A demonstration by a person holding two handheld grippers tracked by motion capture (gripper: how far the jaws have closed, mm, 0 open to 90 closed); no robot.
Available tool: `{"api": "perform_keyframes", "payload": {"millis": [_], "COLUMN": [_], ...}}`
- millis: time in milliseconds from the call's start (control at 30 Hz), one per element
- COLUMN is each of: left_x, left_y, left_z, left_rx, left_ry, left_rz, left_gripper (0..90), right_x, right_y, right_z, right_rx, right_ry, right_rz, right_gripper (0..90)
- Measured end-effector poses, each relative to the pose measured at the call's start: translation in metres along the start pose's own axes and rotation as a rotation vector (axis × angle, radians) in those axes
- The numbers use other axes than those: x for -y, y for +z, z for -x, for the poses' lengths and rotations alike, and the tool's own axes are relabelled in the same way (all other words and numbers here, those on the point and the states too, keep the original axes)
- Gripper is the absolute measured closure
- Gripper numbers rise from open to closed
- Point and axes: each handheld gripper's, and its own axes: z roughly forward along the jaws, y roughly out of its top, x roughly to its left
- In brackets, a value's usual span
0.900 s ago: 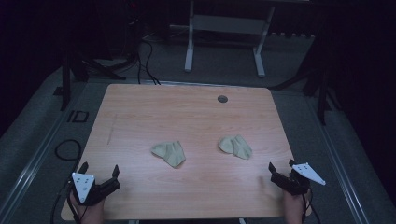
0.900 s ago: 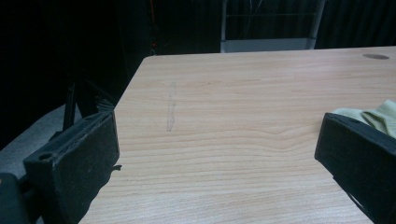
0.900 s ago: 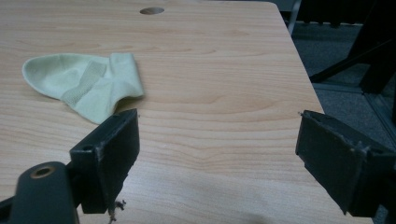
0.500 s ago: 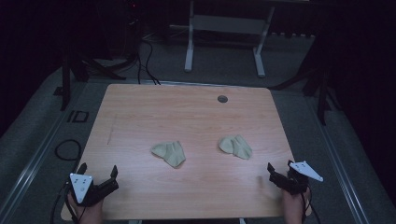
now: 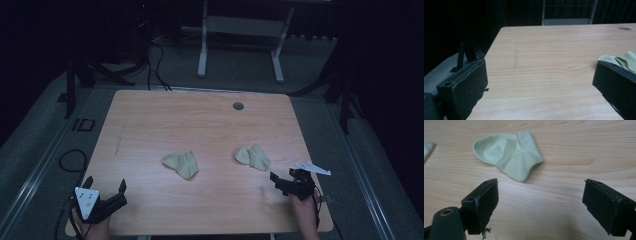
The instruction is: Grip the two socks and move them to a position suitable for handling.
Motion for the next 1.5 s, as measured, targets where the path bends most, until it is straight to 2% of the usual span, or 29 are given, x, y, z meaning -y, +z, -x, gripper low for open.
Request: {"api": "perform_keyframes", "payload": {"millis": [67,100,133,233,333,400,433,500,633,700,733,833,933,1000,1100,1233,1267,1333,1433,1500], "left_x": [0.002,0.003,0.002,0.001,-0.002,-0.003,-0.003,-0.003,-0.005,-0.006,-0.006,-0.005,-0.007,-0.007,-0.006,-0.006,-0.006,-0.006,-0.006,-0.006], "left_y": [-0.001,0.000,-0.001,-0.002,-0.002,-0.002,-0.001,-0.001,0.001,0.003,0.004,0.005,0.003,0.002,0.003,0.003,0.003,0.003,0.003,0.003], "left_z": [0.000,-0.001,-0.001,0.002,0.005,0.005,0.006,0.006,0.006,0.006,0.007,0.008,0.008,0.008,0.008,0.010,0.010,0.010,0.011,0.011], "left_rx": [0.005,0.011,0.021,0.031,0.043,0.047,0.049,0.052,0.056,0.059,0.063,0.070,0.071,0.074,0.077,0.085,0.085,0.089,0.097,0.102], "left_ry": [0.014,0.003,-0.007,0.001,0.004,0.006,0.004,0.001,-0.002,-0.007,-0.005,0.006,0.006,0.005,-0.004,-0.002,-0.002,0.000,-0.001,-0.002], "left_rz": [-0.026,-0.028,-0.028,-0.021,-0.009,-0.007,-0.008,-0.011,-0.006,-0.001,-0.001,-0.016,-0.002,-0.004,-0.008,-0.012,-0.012,-0.015,-0.023,-0.021], "left_gripper": [0.0,0.0,0.0,0.0,0.0,0.0,0.0,0.0,0.0,0.0,0.0,0.0,0.0,0.0,0.0,0.0,0.0,0.0,0.0,0.0], "right_x": [-0.008,-0.013,-0.017,-0.028,-0.041,-0.049,-0.054,-0.060,-0.069,-0.070,-0.070,-0.069,-0.063,-0.060,-0.060,-0.061,-0.061,-0.061,-0.062,-0.063], "right_y": [0.006,0.010,0.014,0.025,0.037,0.044,0.049,0.060,0.080,0.083,0.090,0.099,0.109,0.111,0.109,0.109,0.109,0.110,0.111,0.110], "right_z": [-0.009,-0.015,-0.021,-0.040,-0.054,-0.055,-0.055,-0.056,-0.054,-0.054,-0.054,-0.056,-0.060,-0.061,-0.064,-0.071,-0.071,-0.077,-0.083,-0.086], "right_rx": [-0.036,-0.067,-0.076,-0.079,-0.067,-0.056,-0.055,-0.015,0.021,0.024,0.035,0.041,0.045,0.037,0.024,0.017,0.017,0.025,0.044,0.027], "right_ry": [-0.027,-0.030,-0.046,-0.121,-0.174,-0.177,-0.186,-0.213,-0.229,-0.225,-0.230,-0.237,-0.261,-0.253,-0.268,-0.302,-0.302,-0.323,-0.341,-0.340], "right_rz": [-0.009,-0.018,-0.021,-0.024,-0.025,-0.033,-0.045,-0.069,-0.099,-0.101,-0.122,-0.144,-0.183,-0.172,-0.179,-0.195,-0.195,-0.191,-0.199,-0.210], "right_gripper": [13.0,13.0,13.0,13.7,22.9,33.7,34.0,37.0,38.1,38.1,38.1,37.7,36.7,37.4,45.7,64.5,64.5,77.1,80.7,81.4]}}
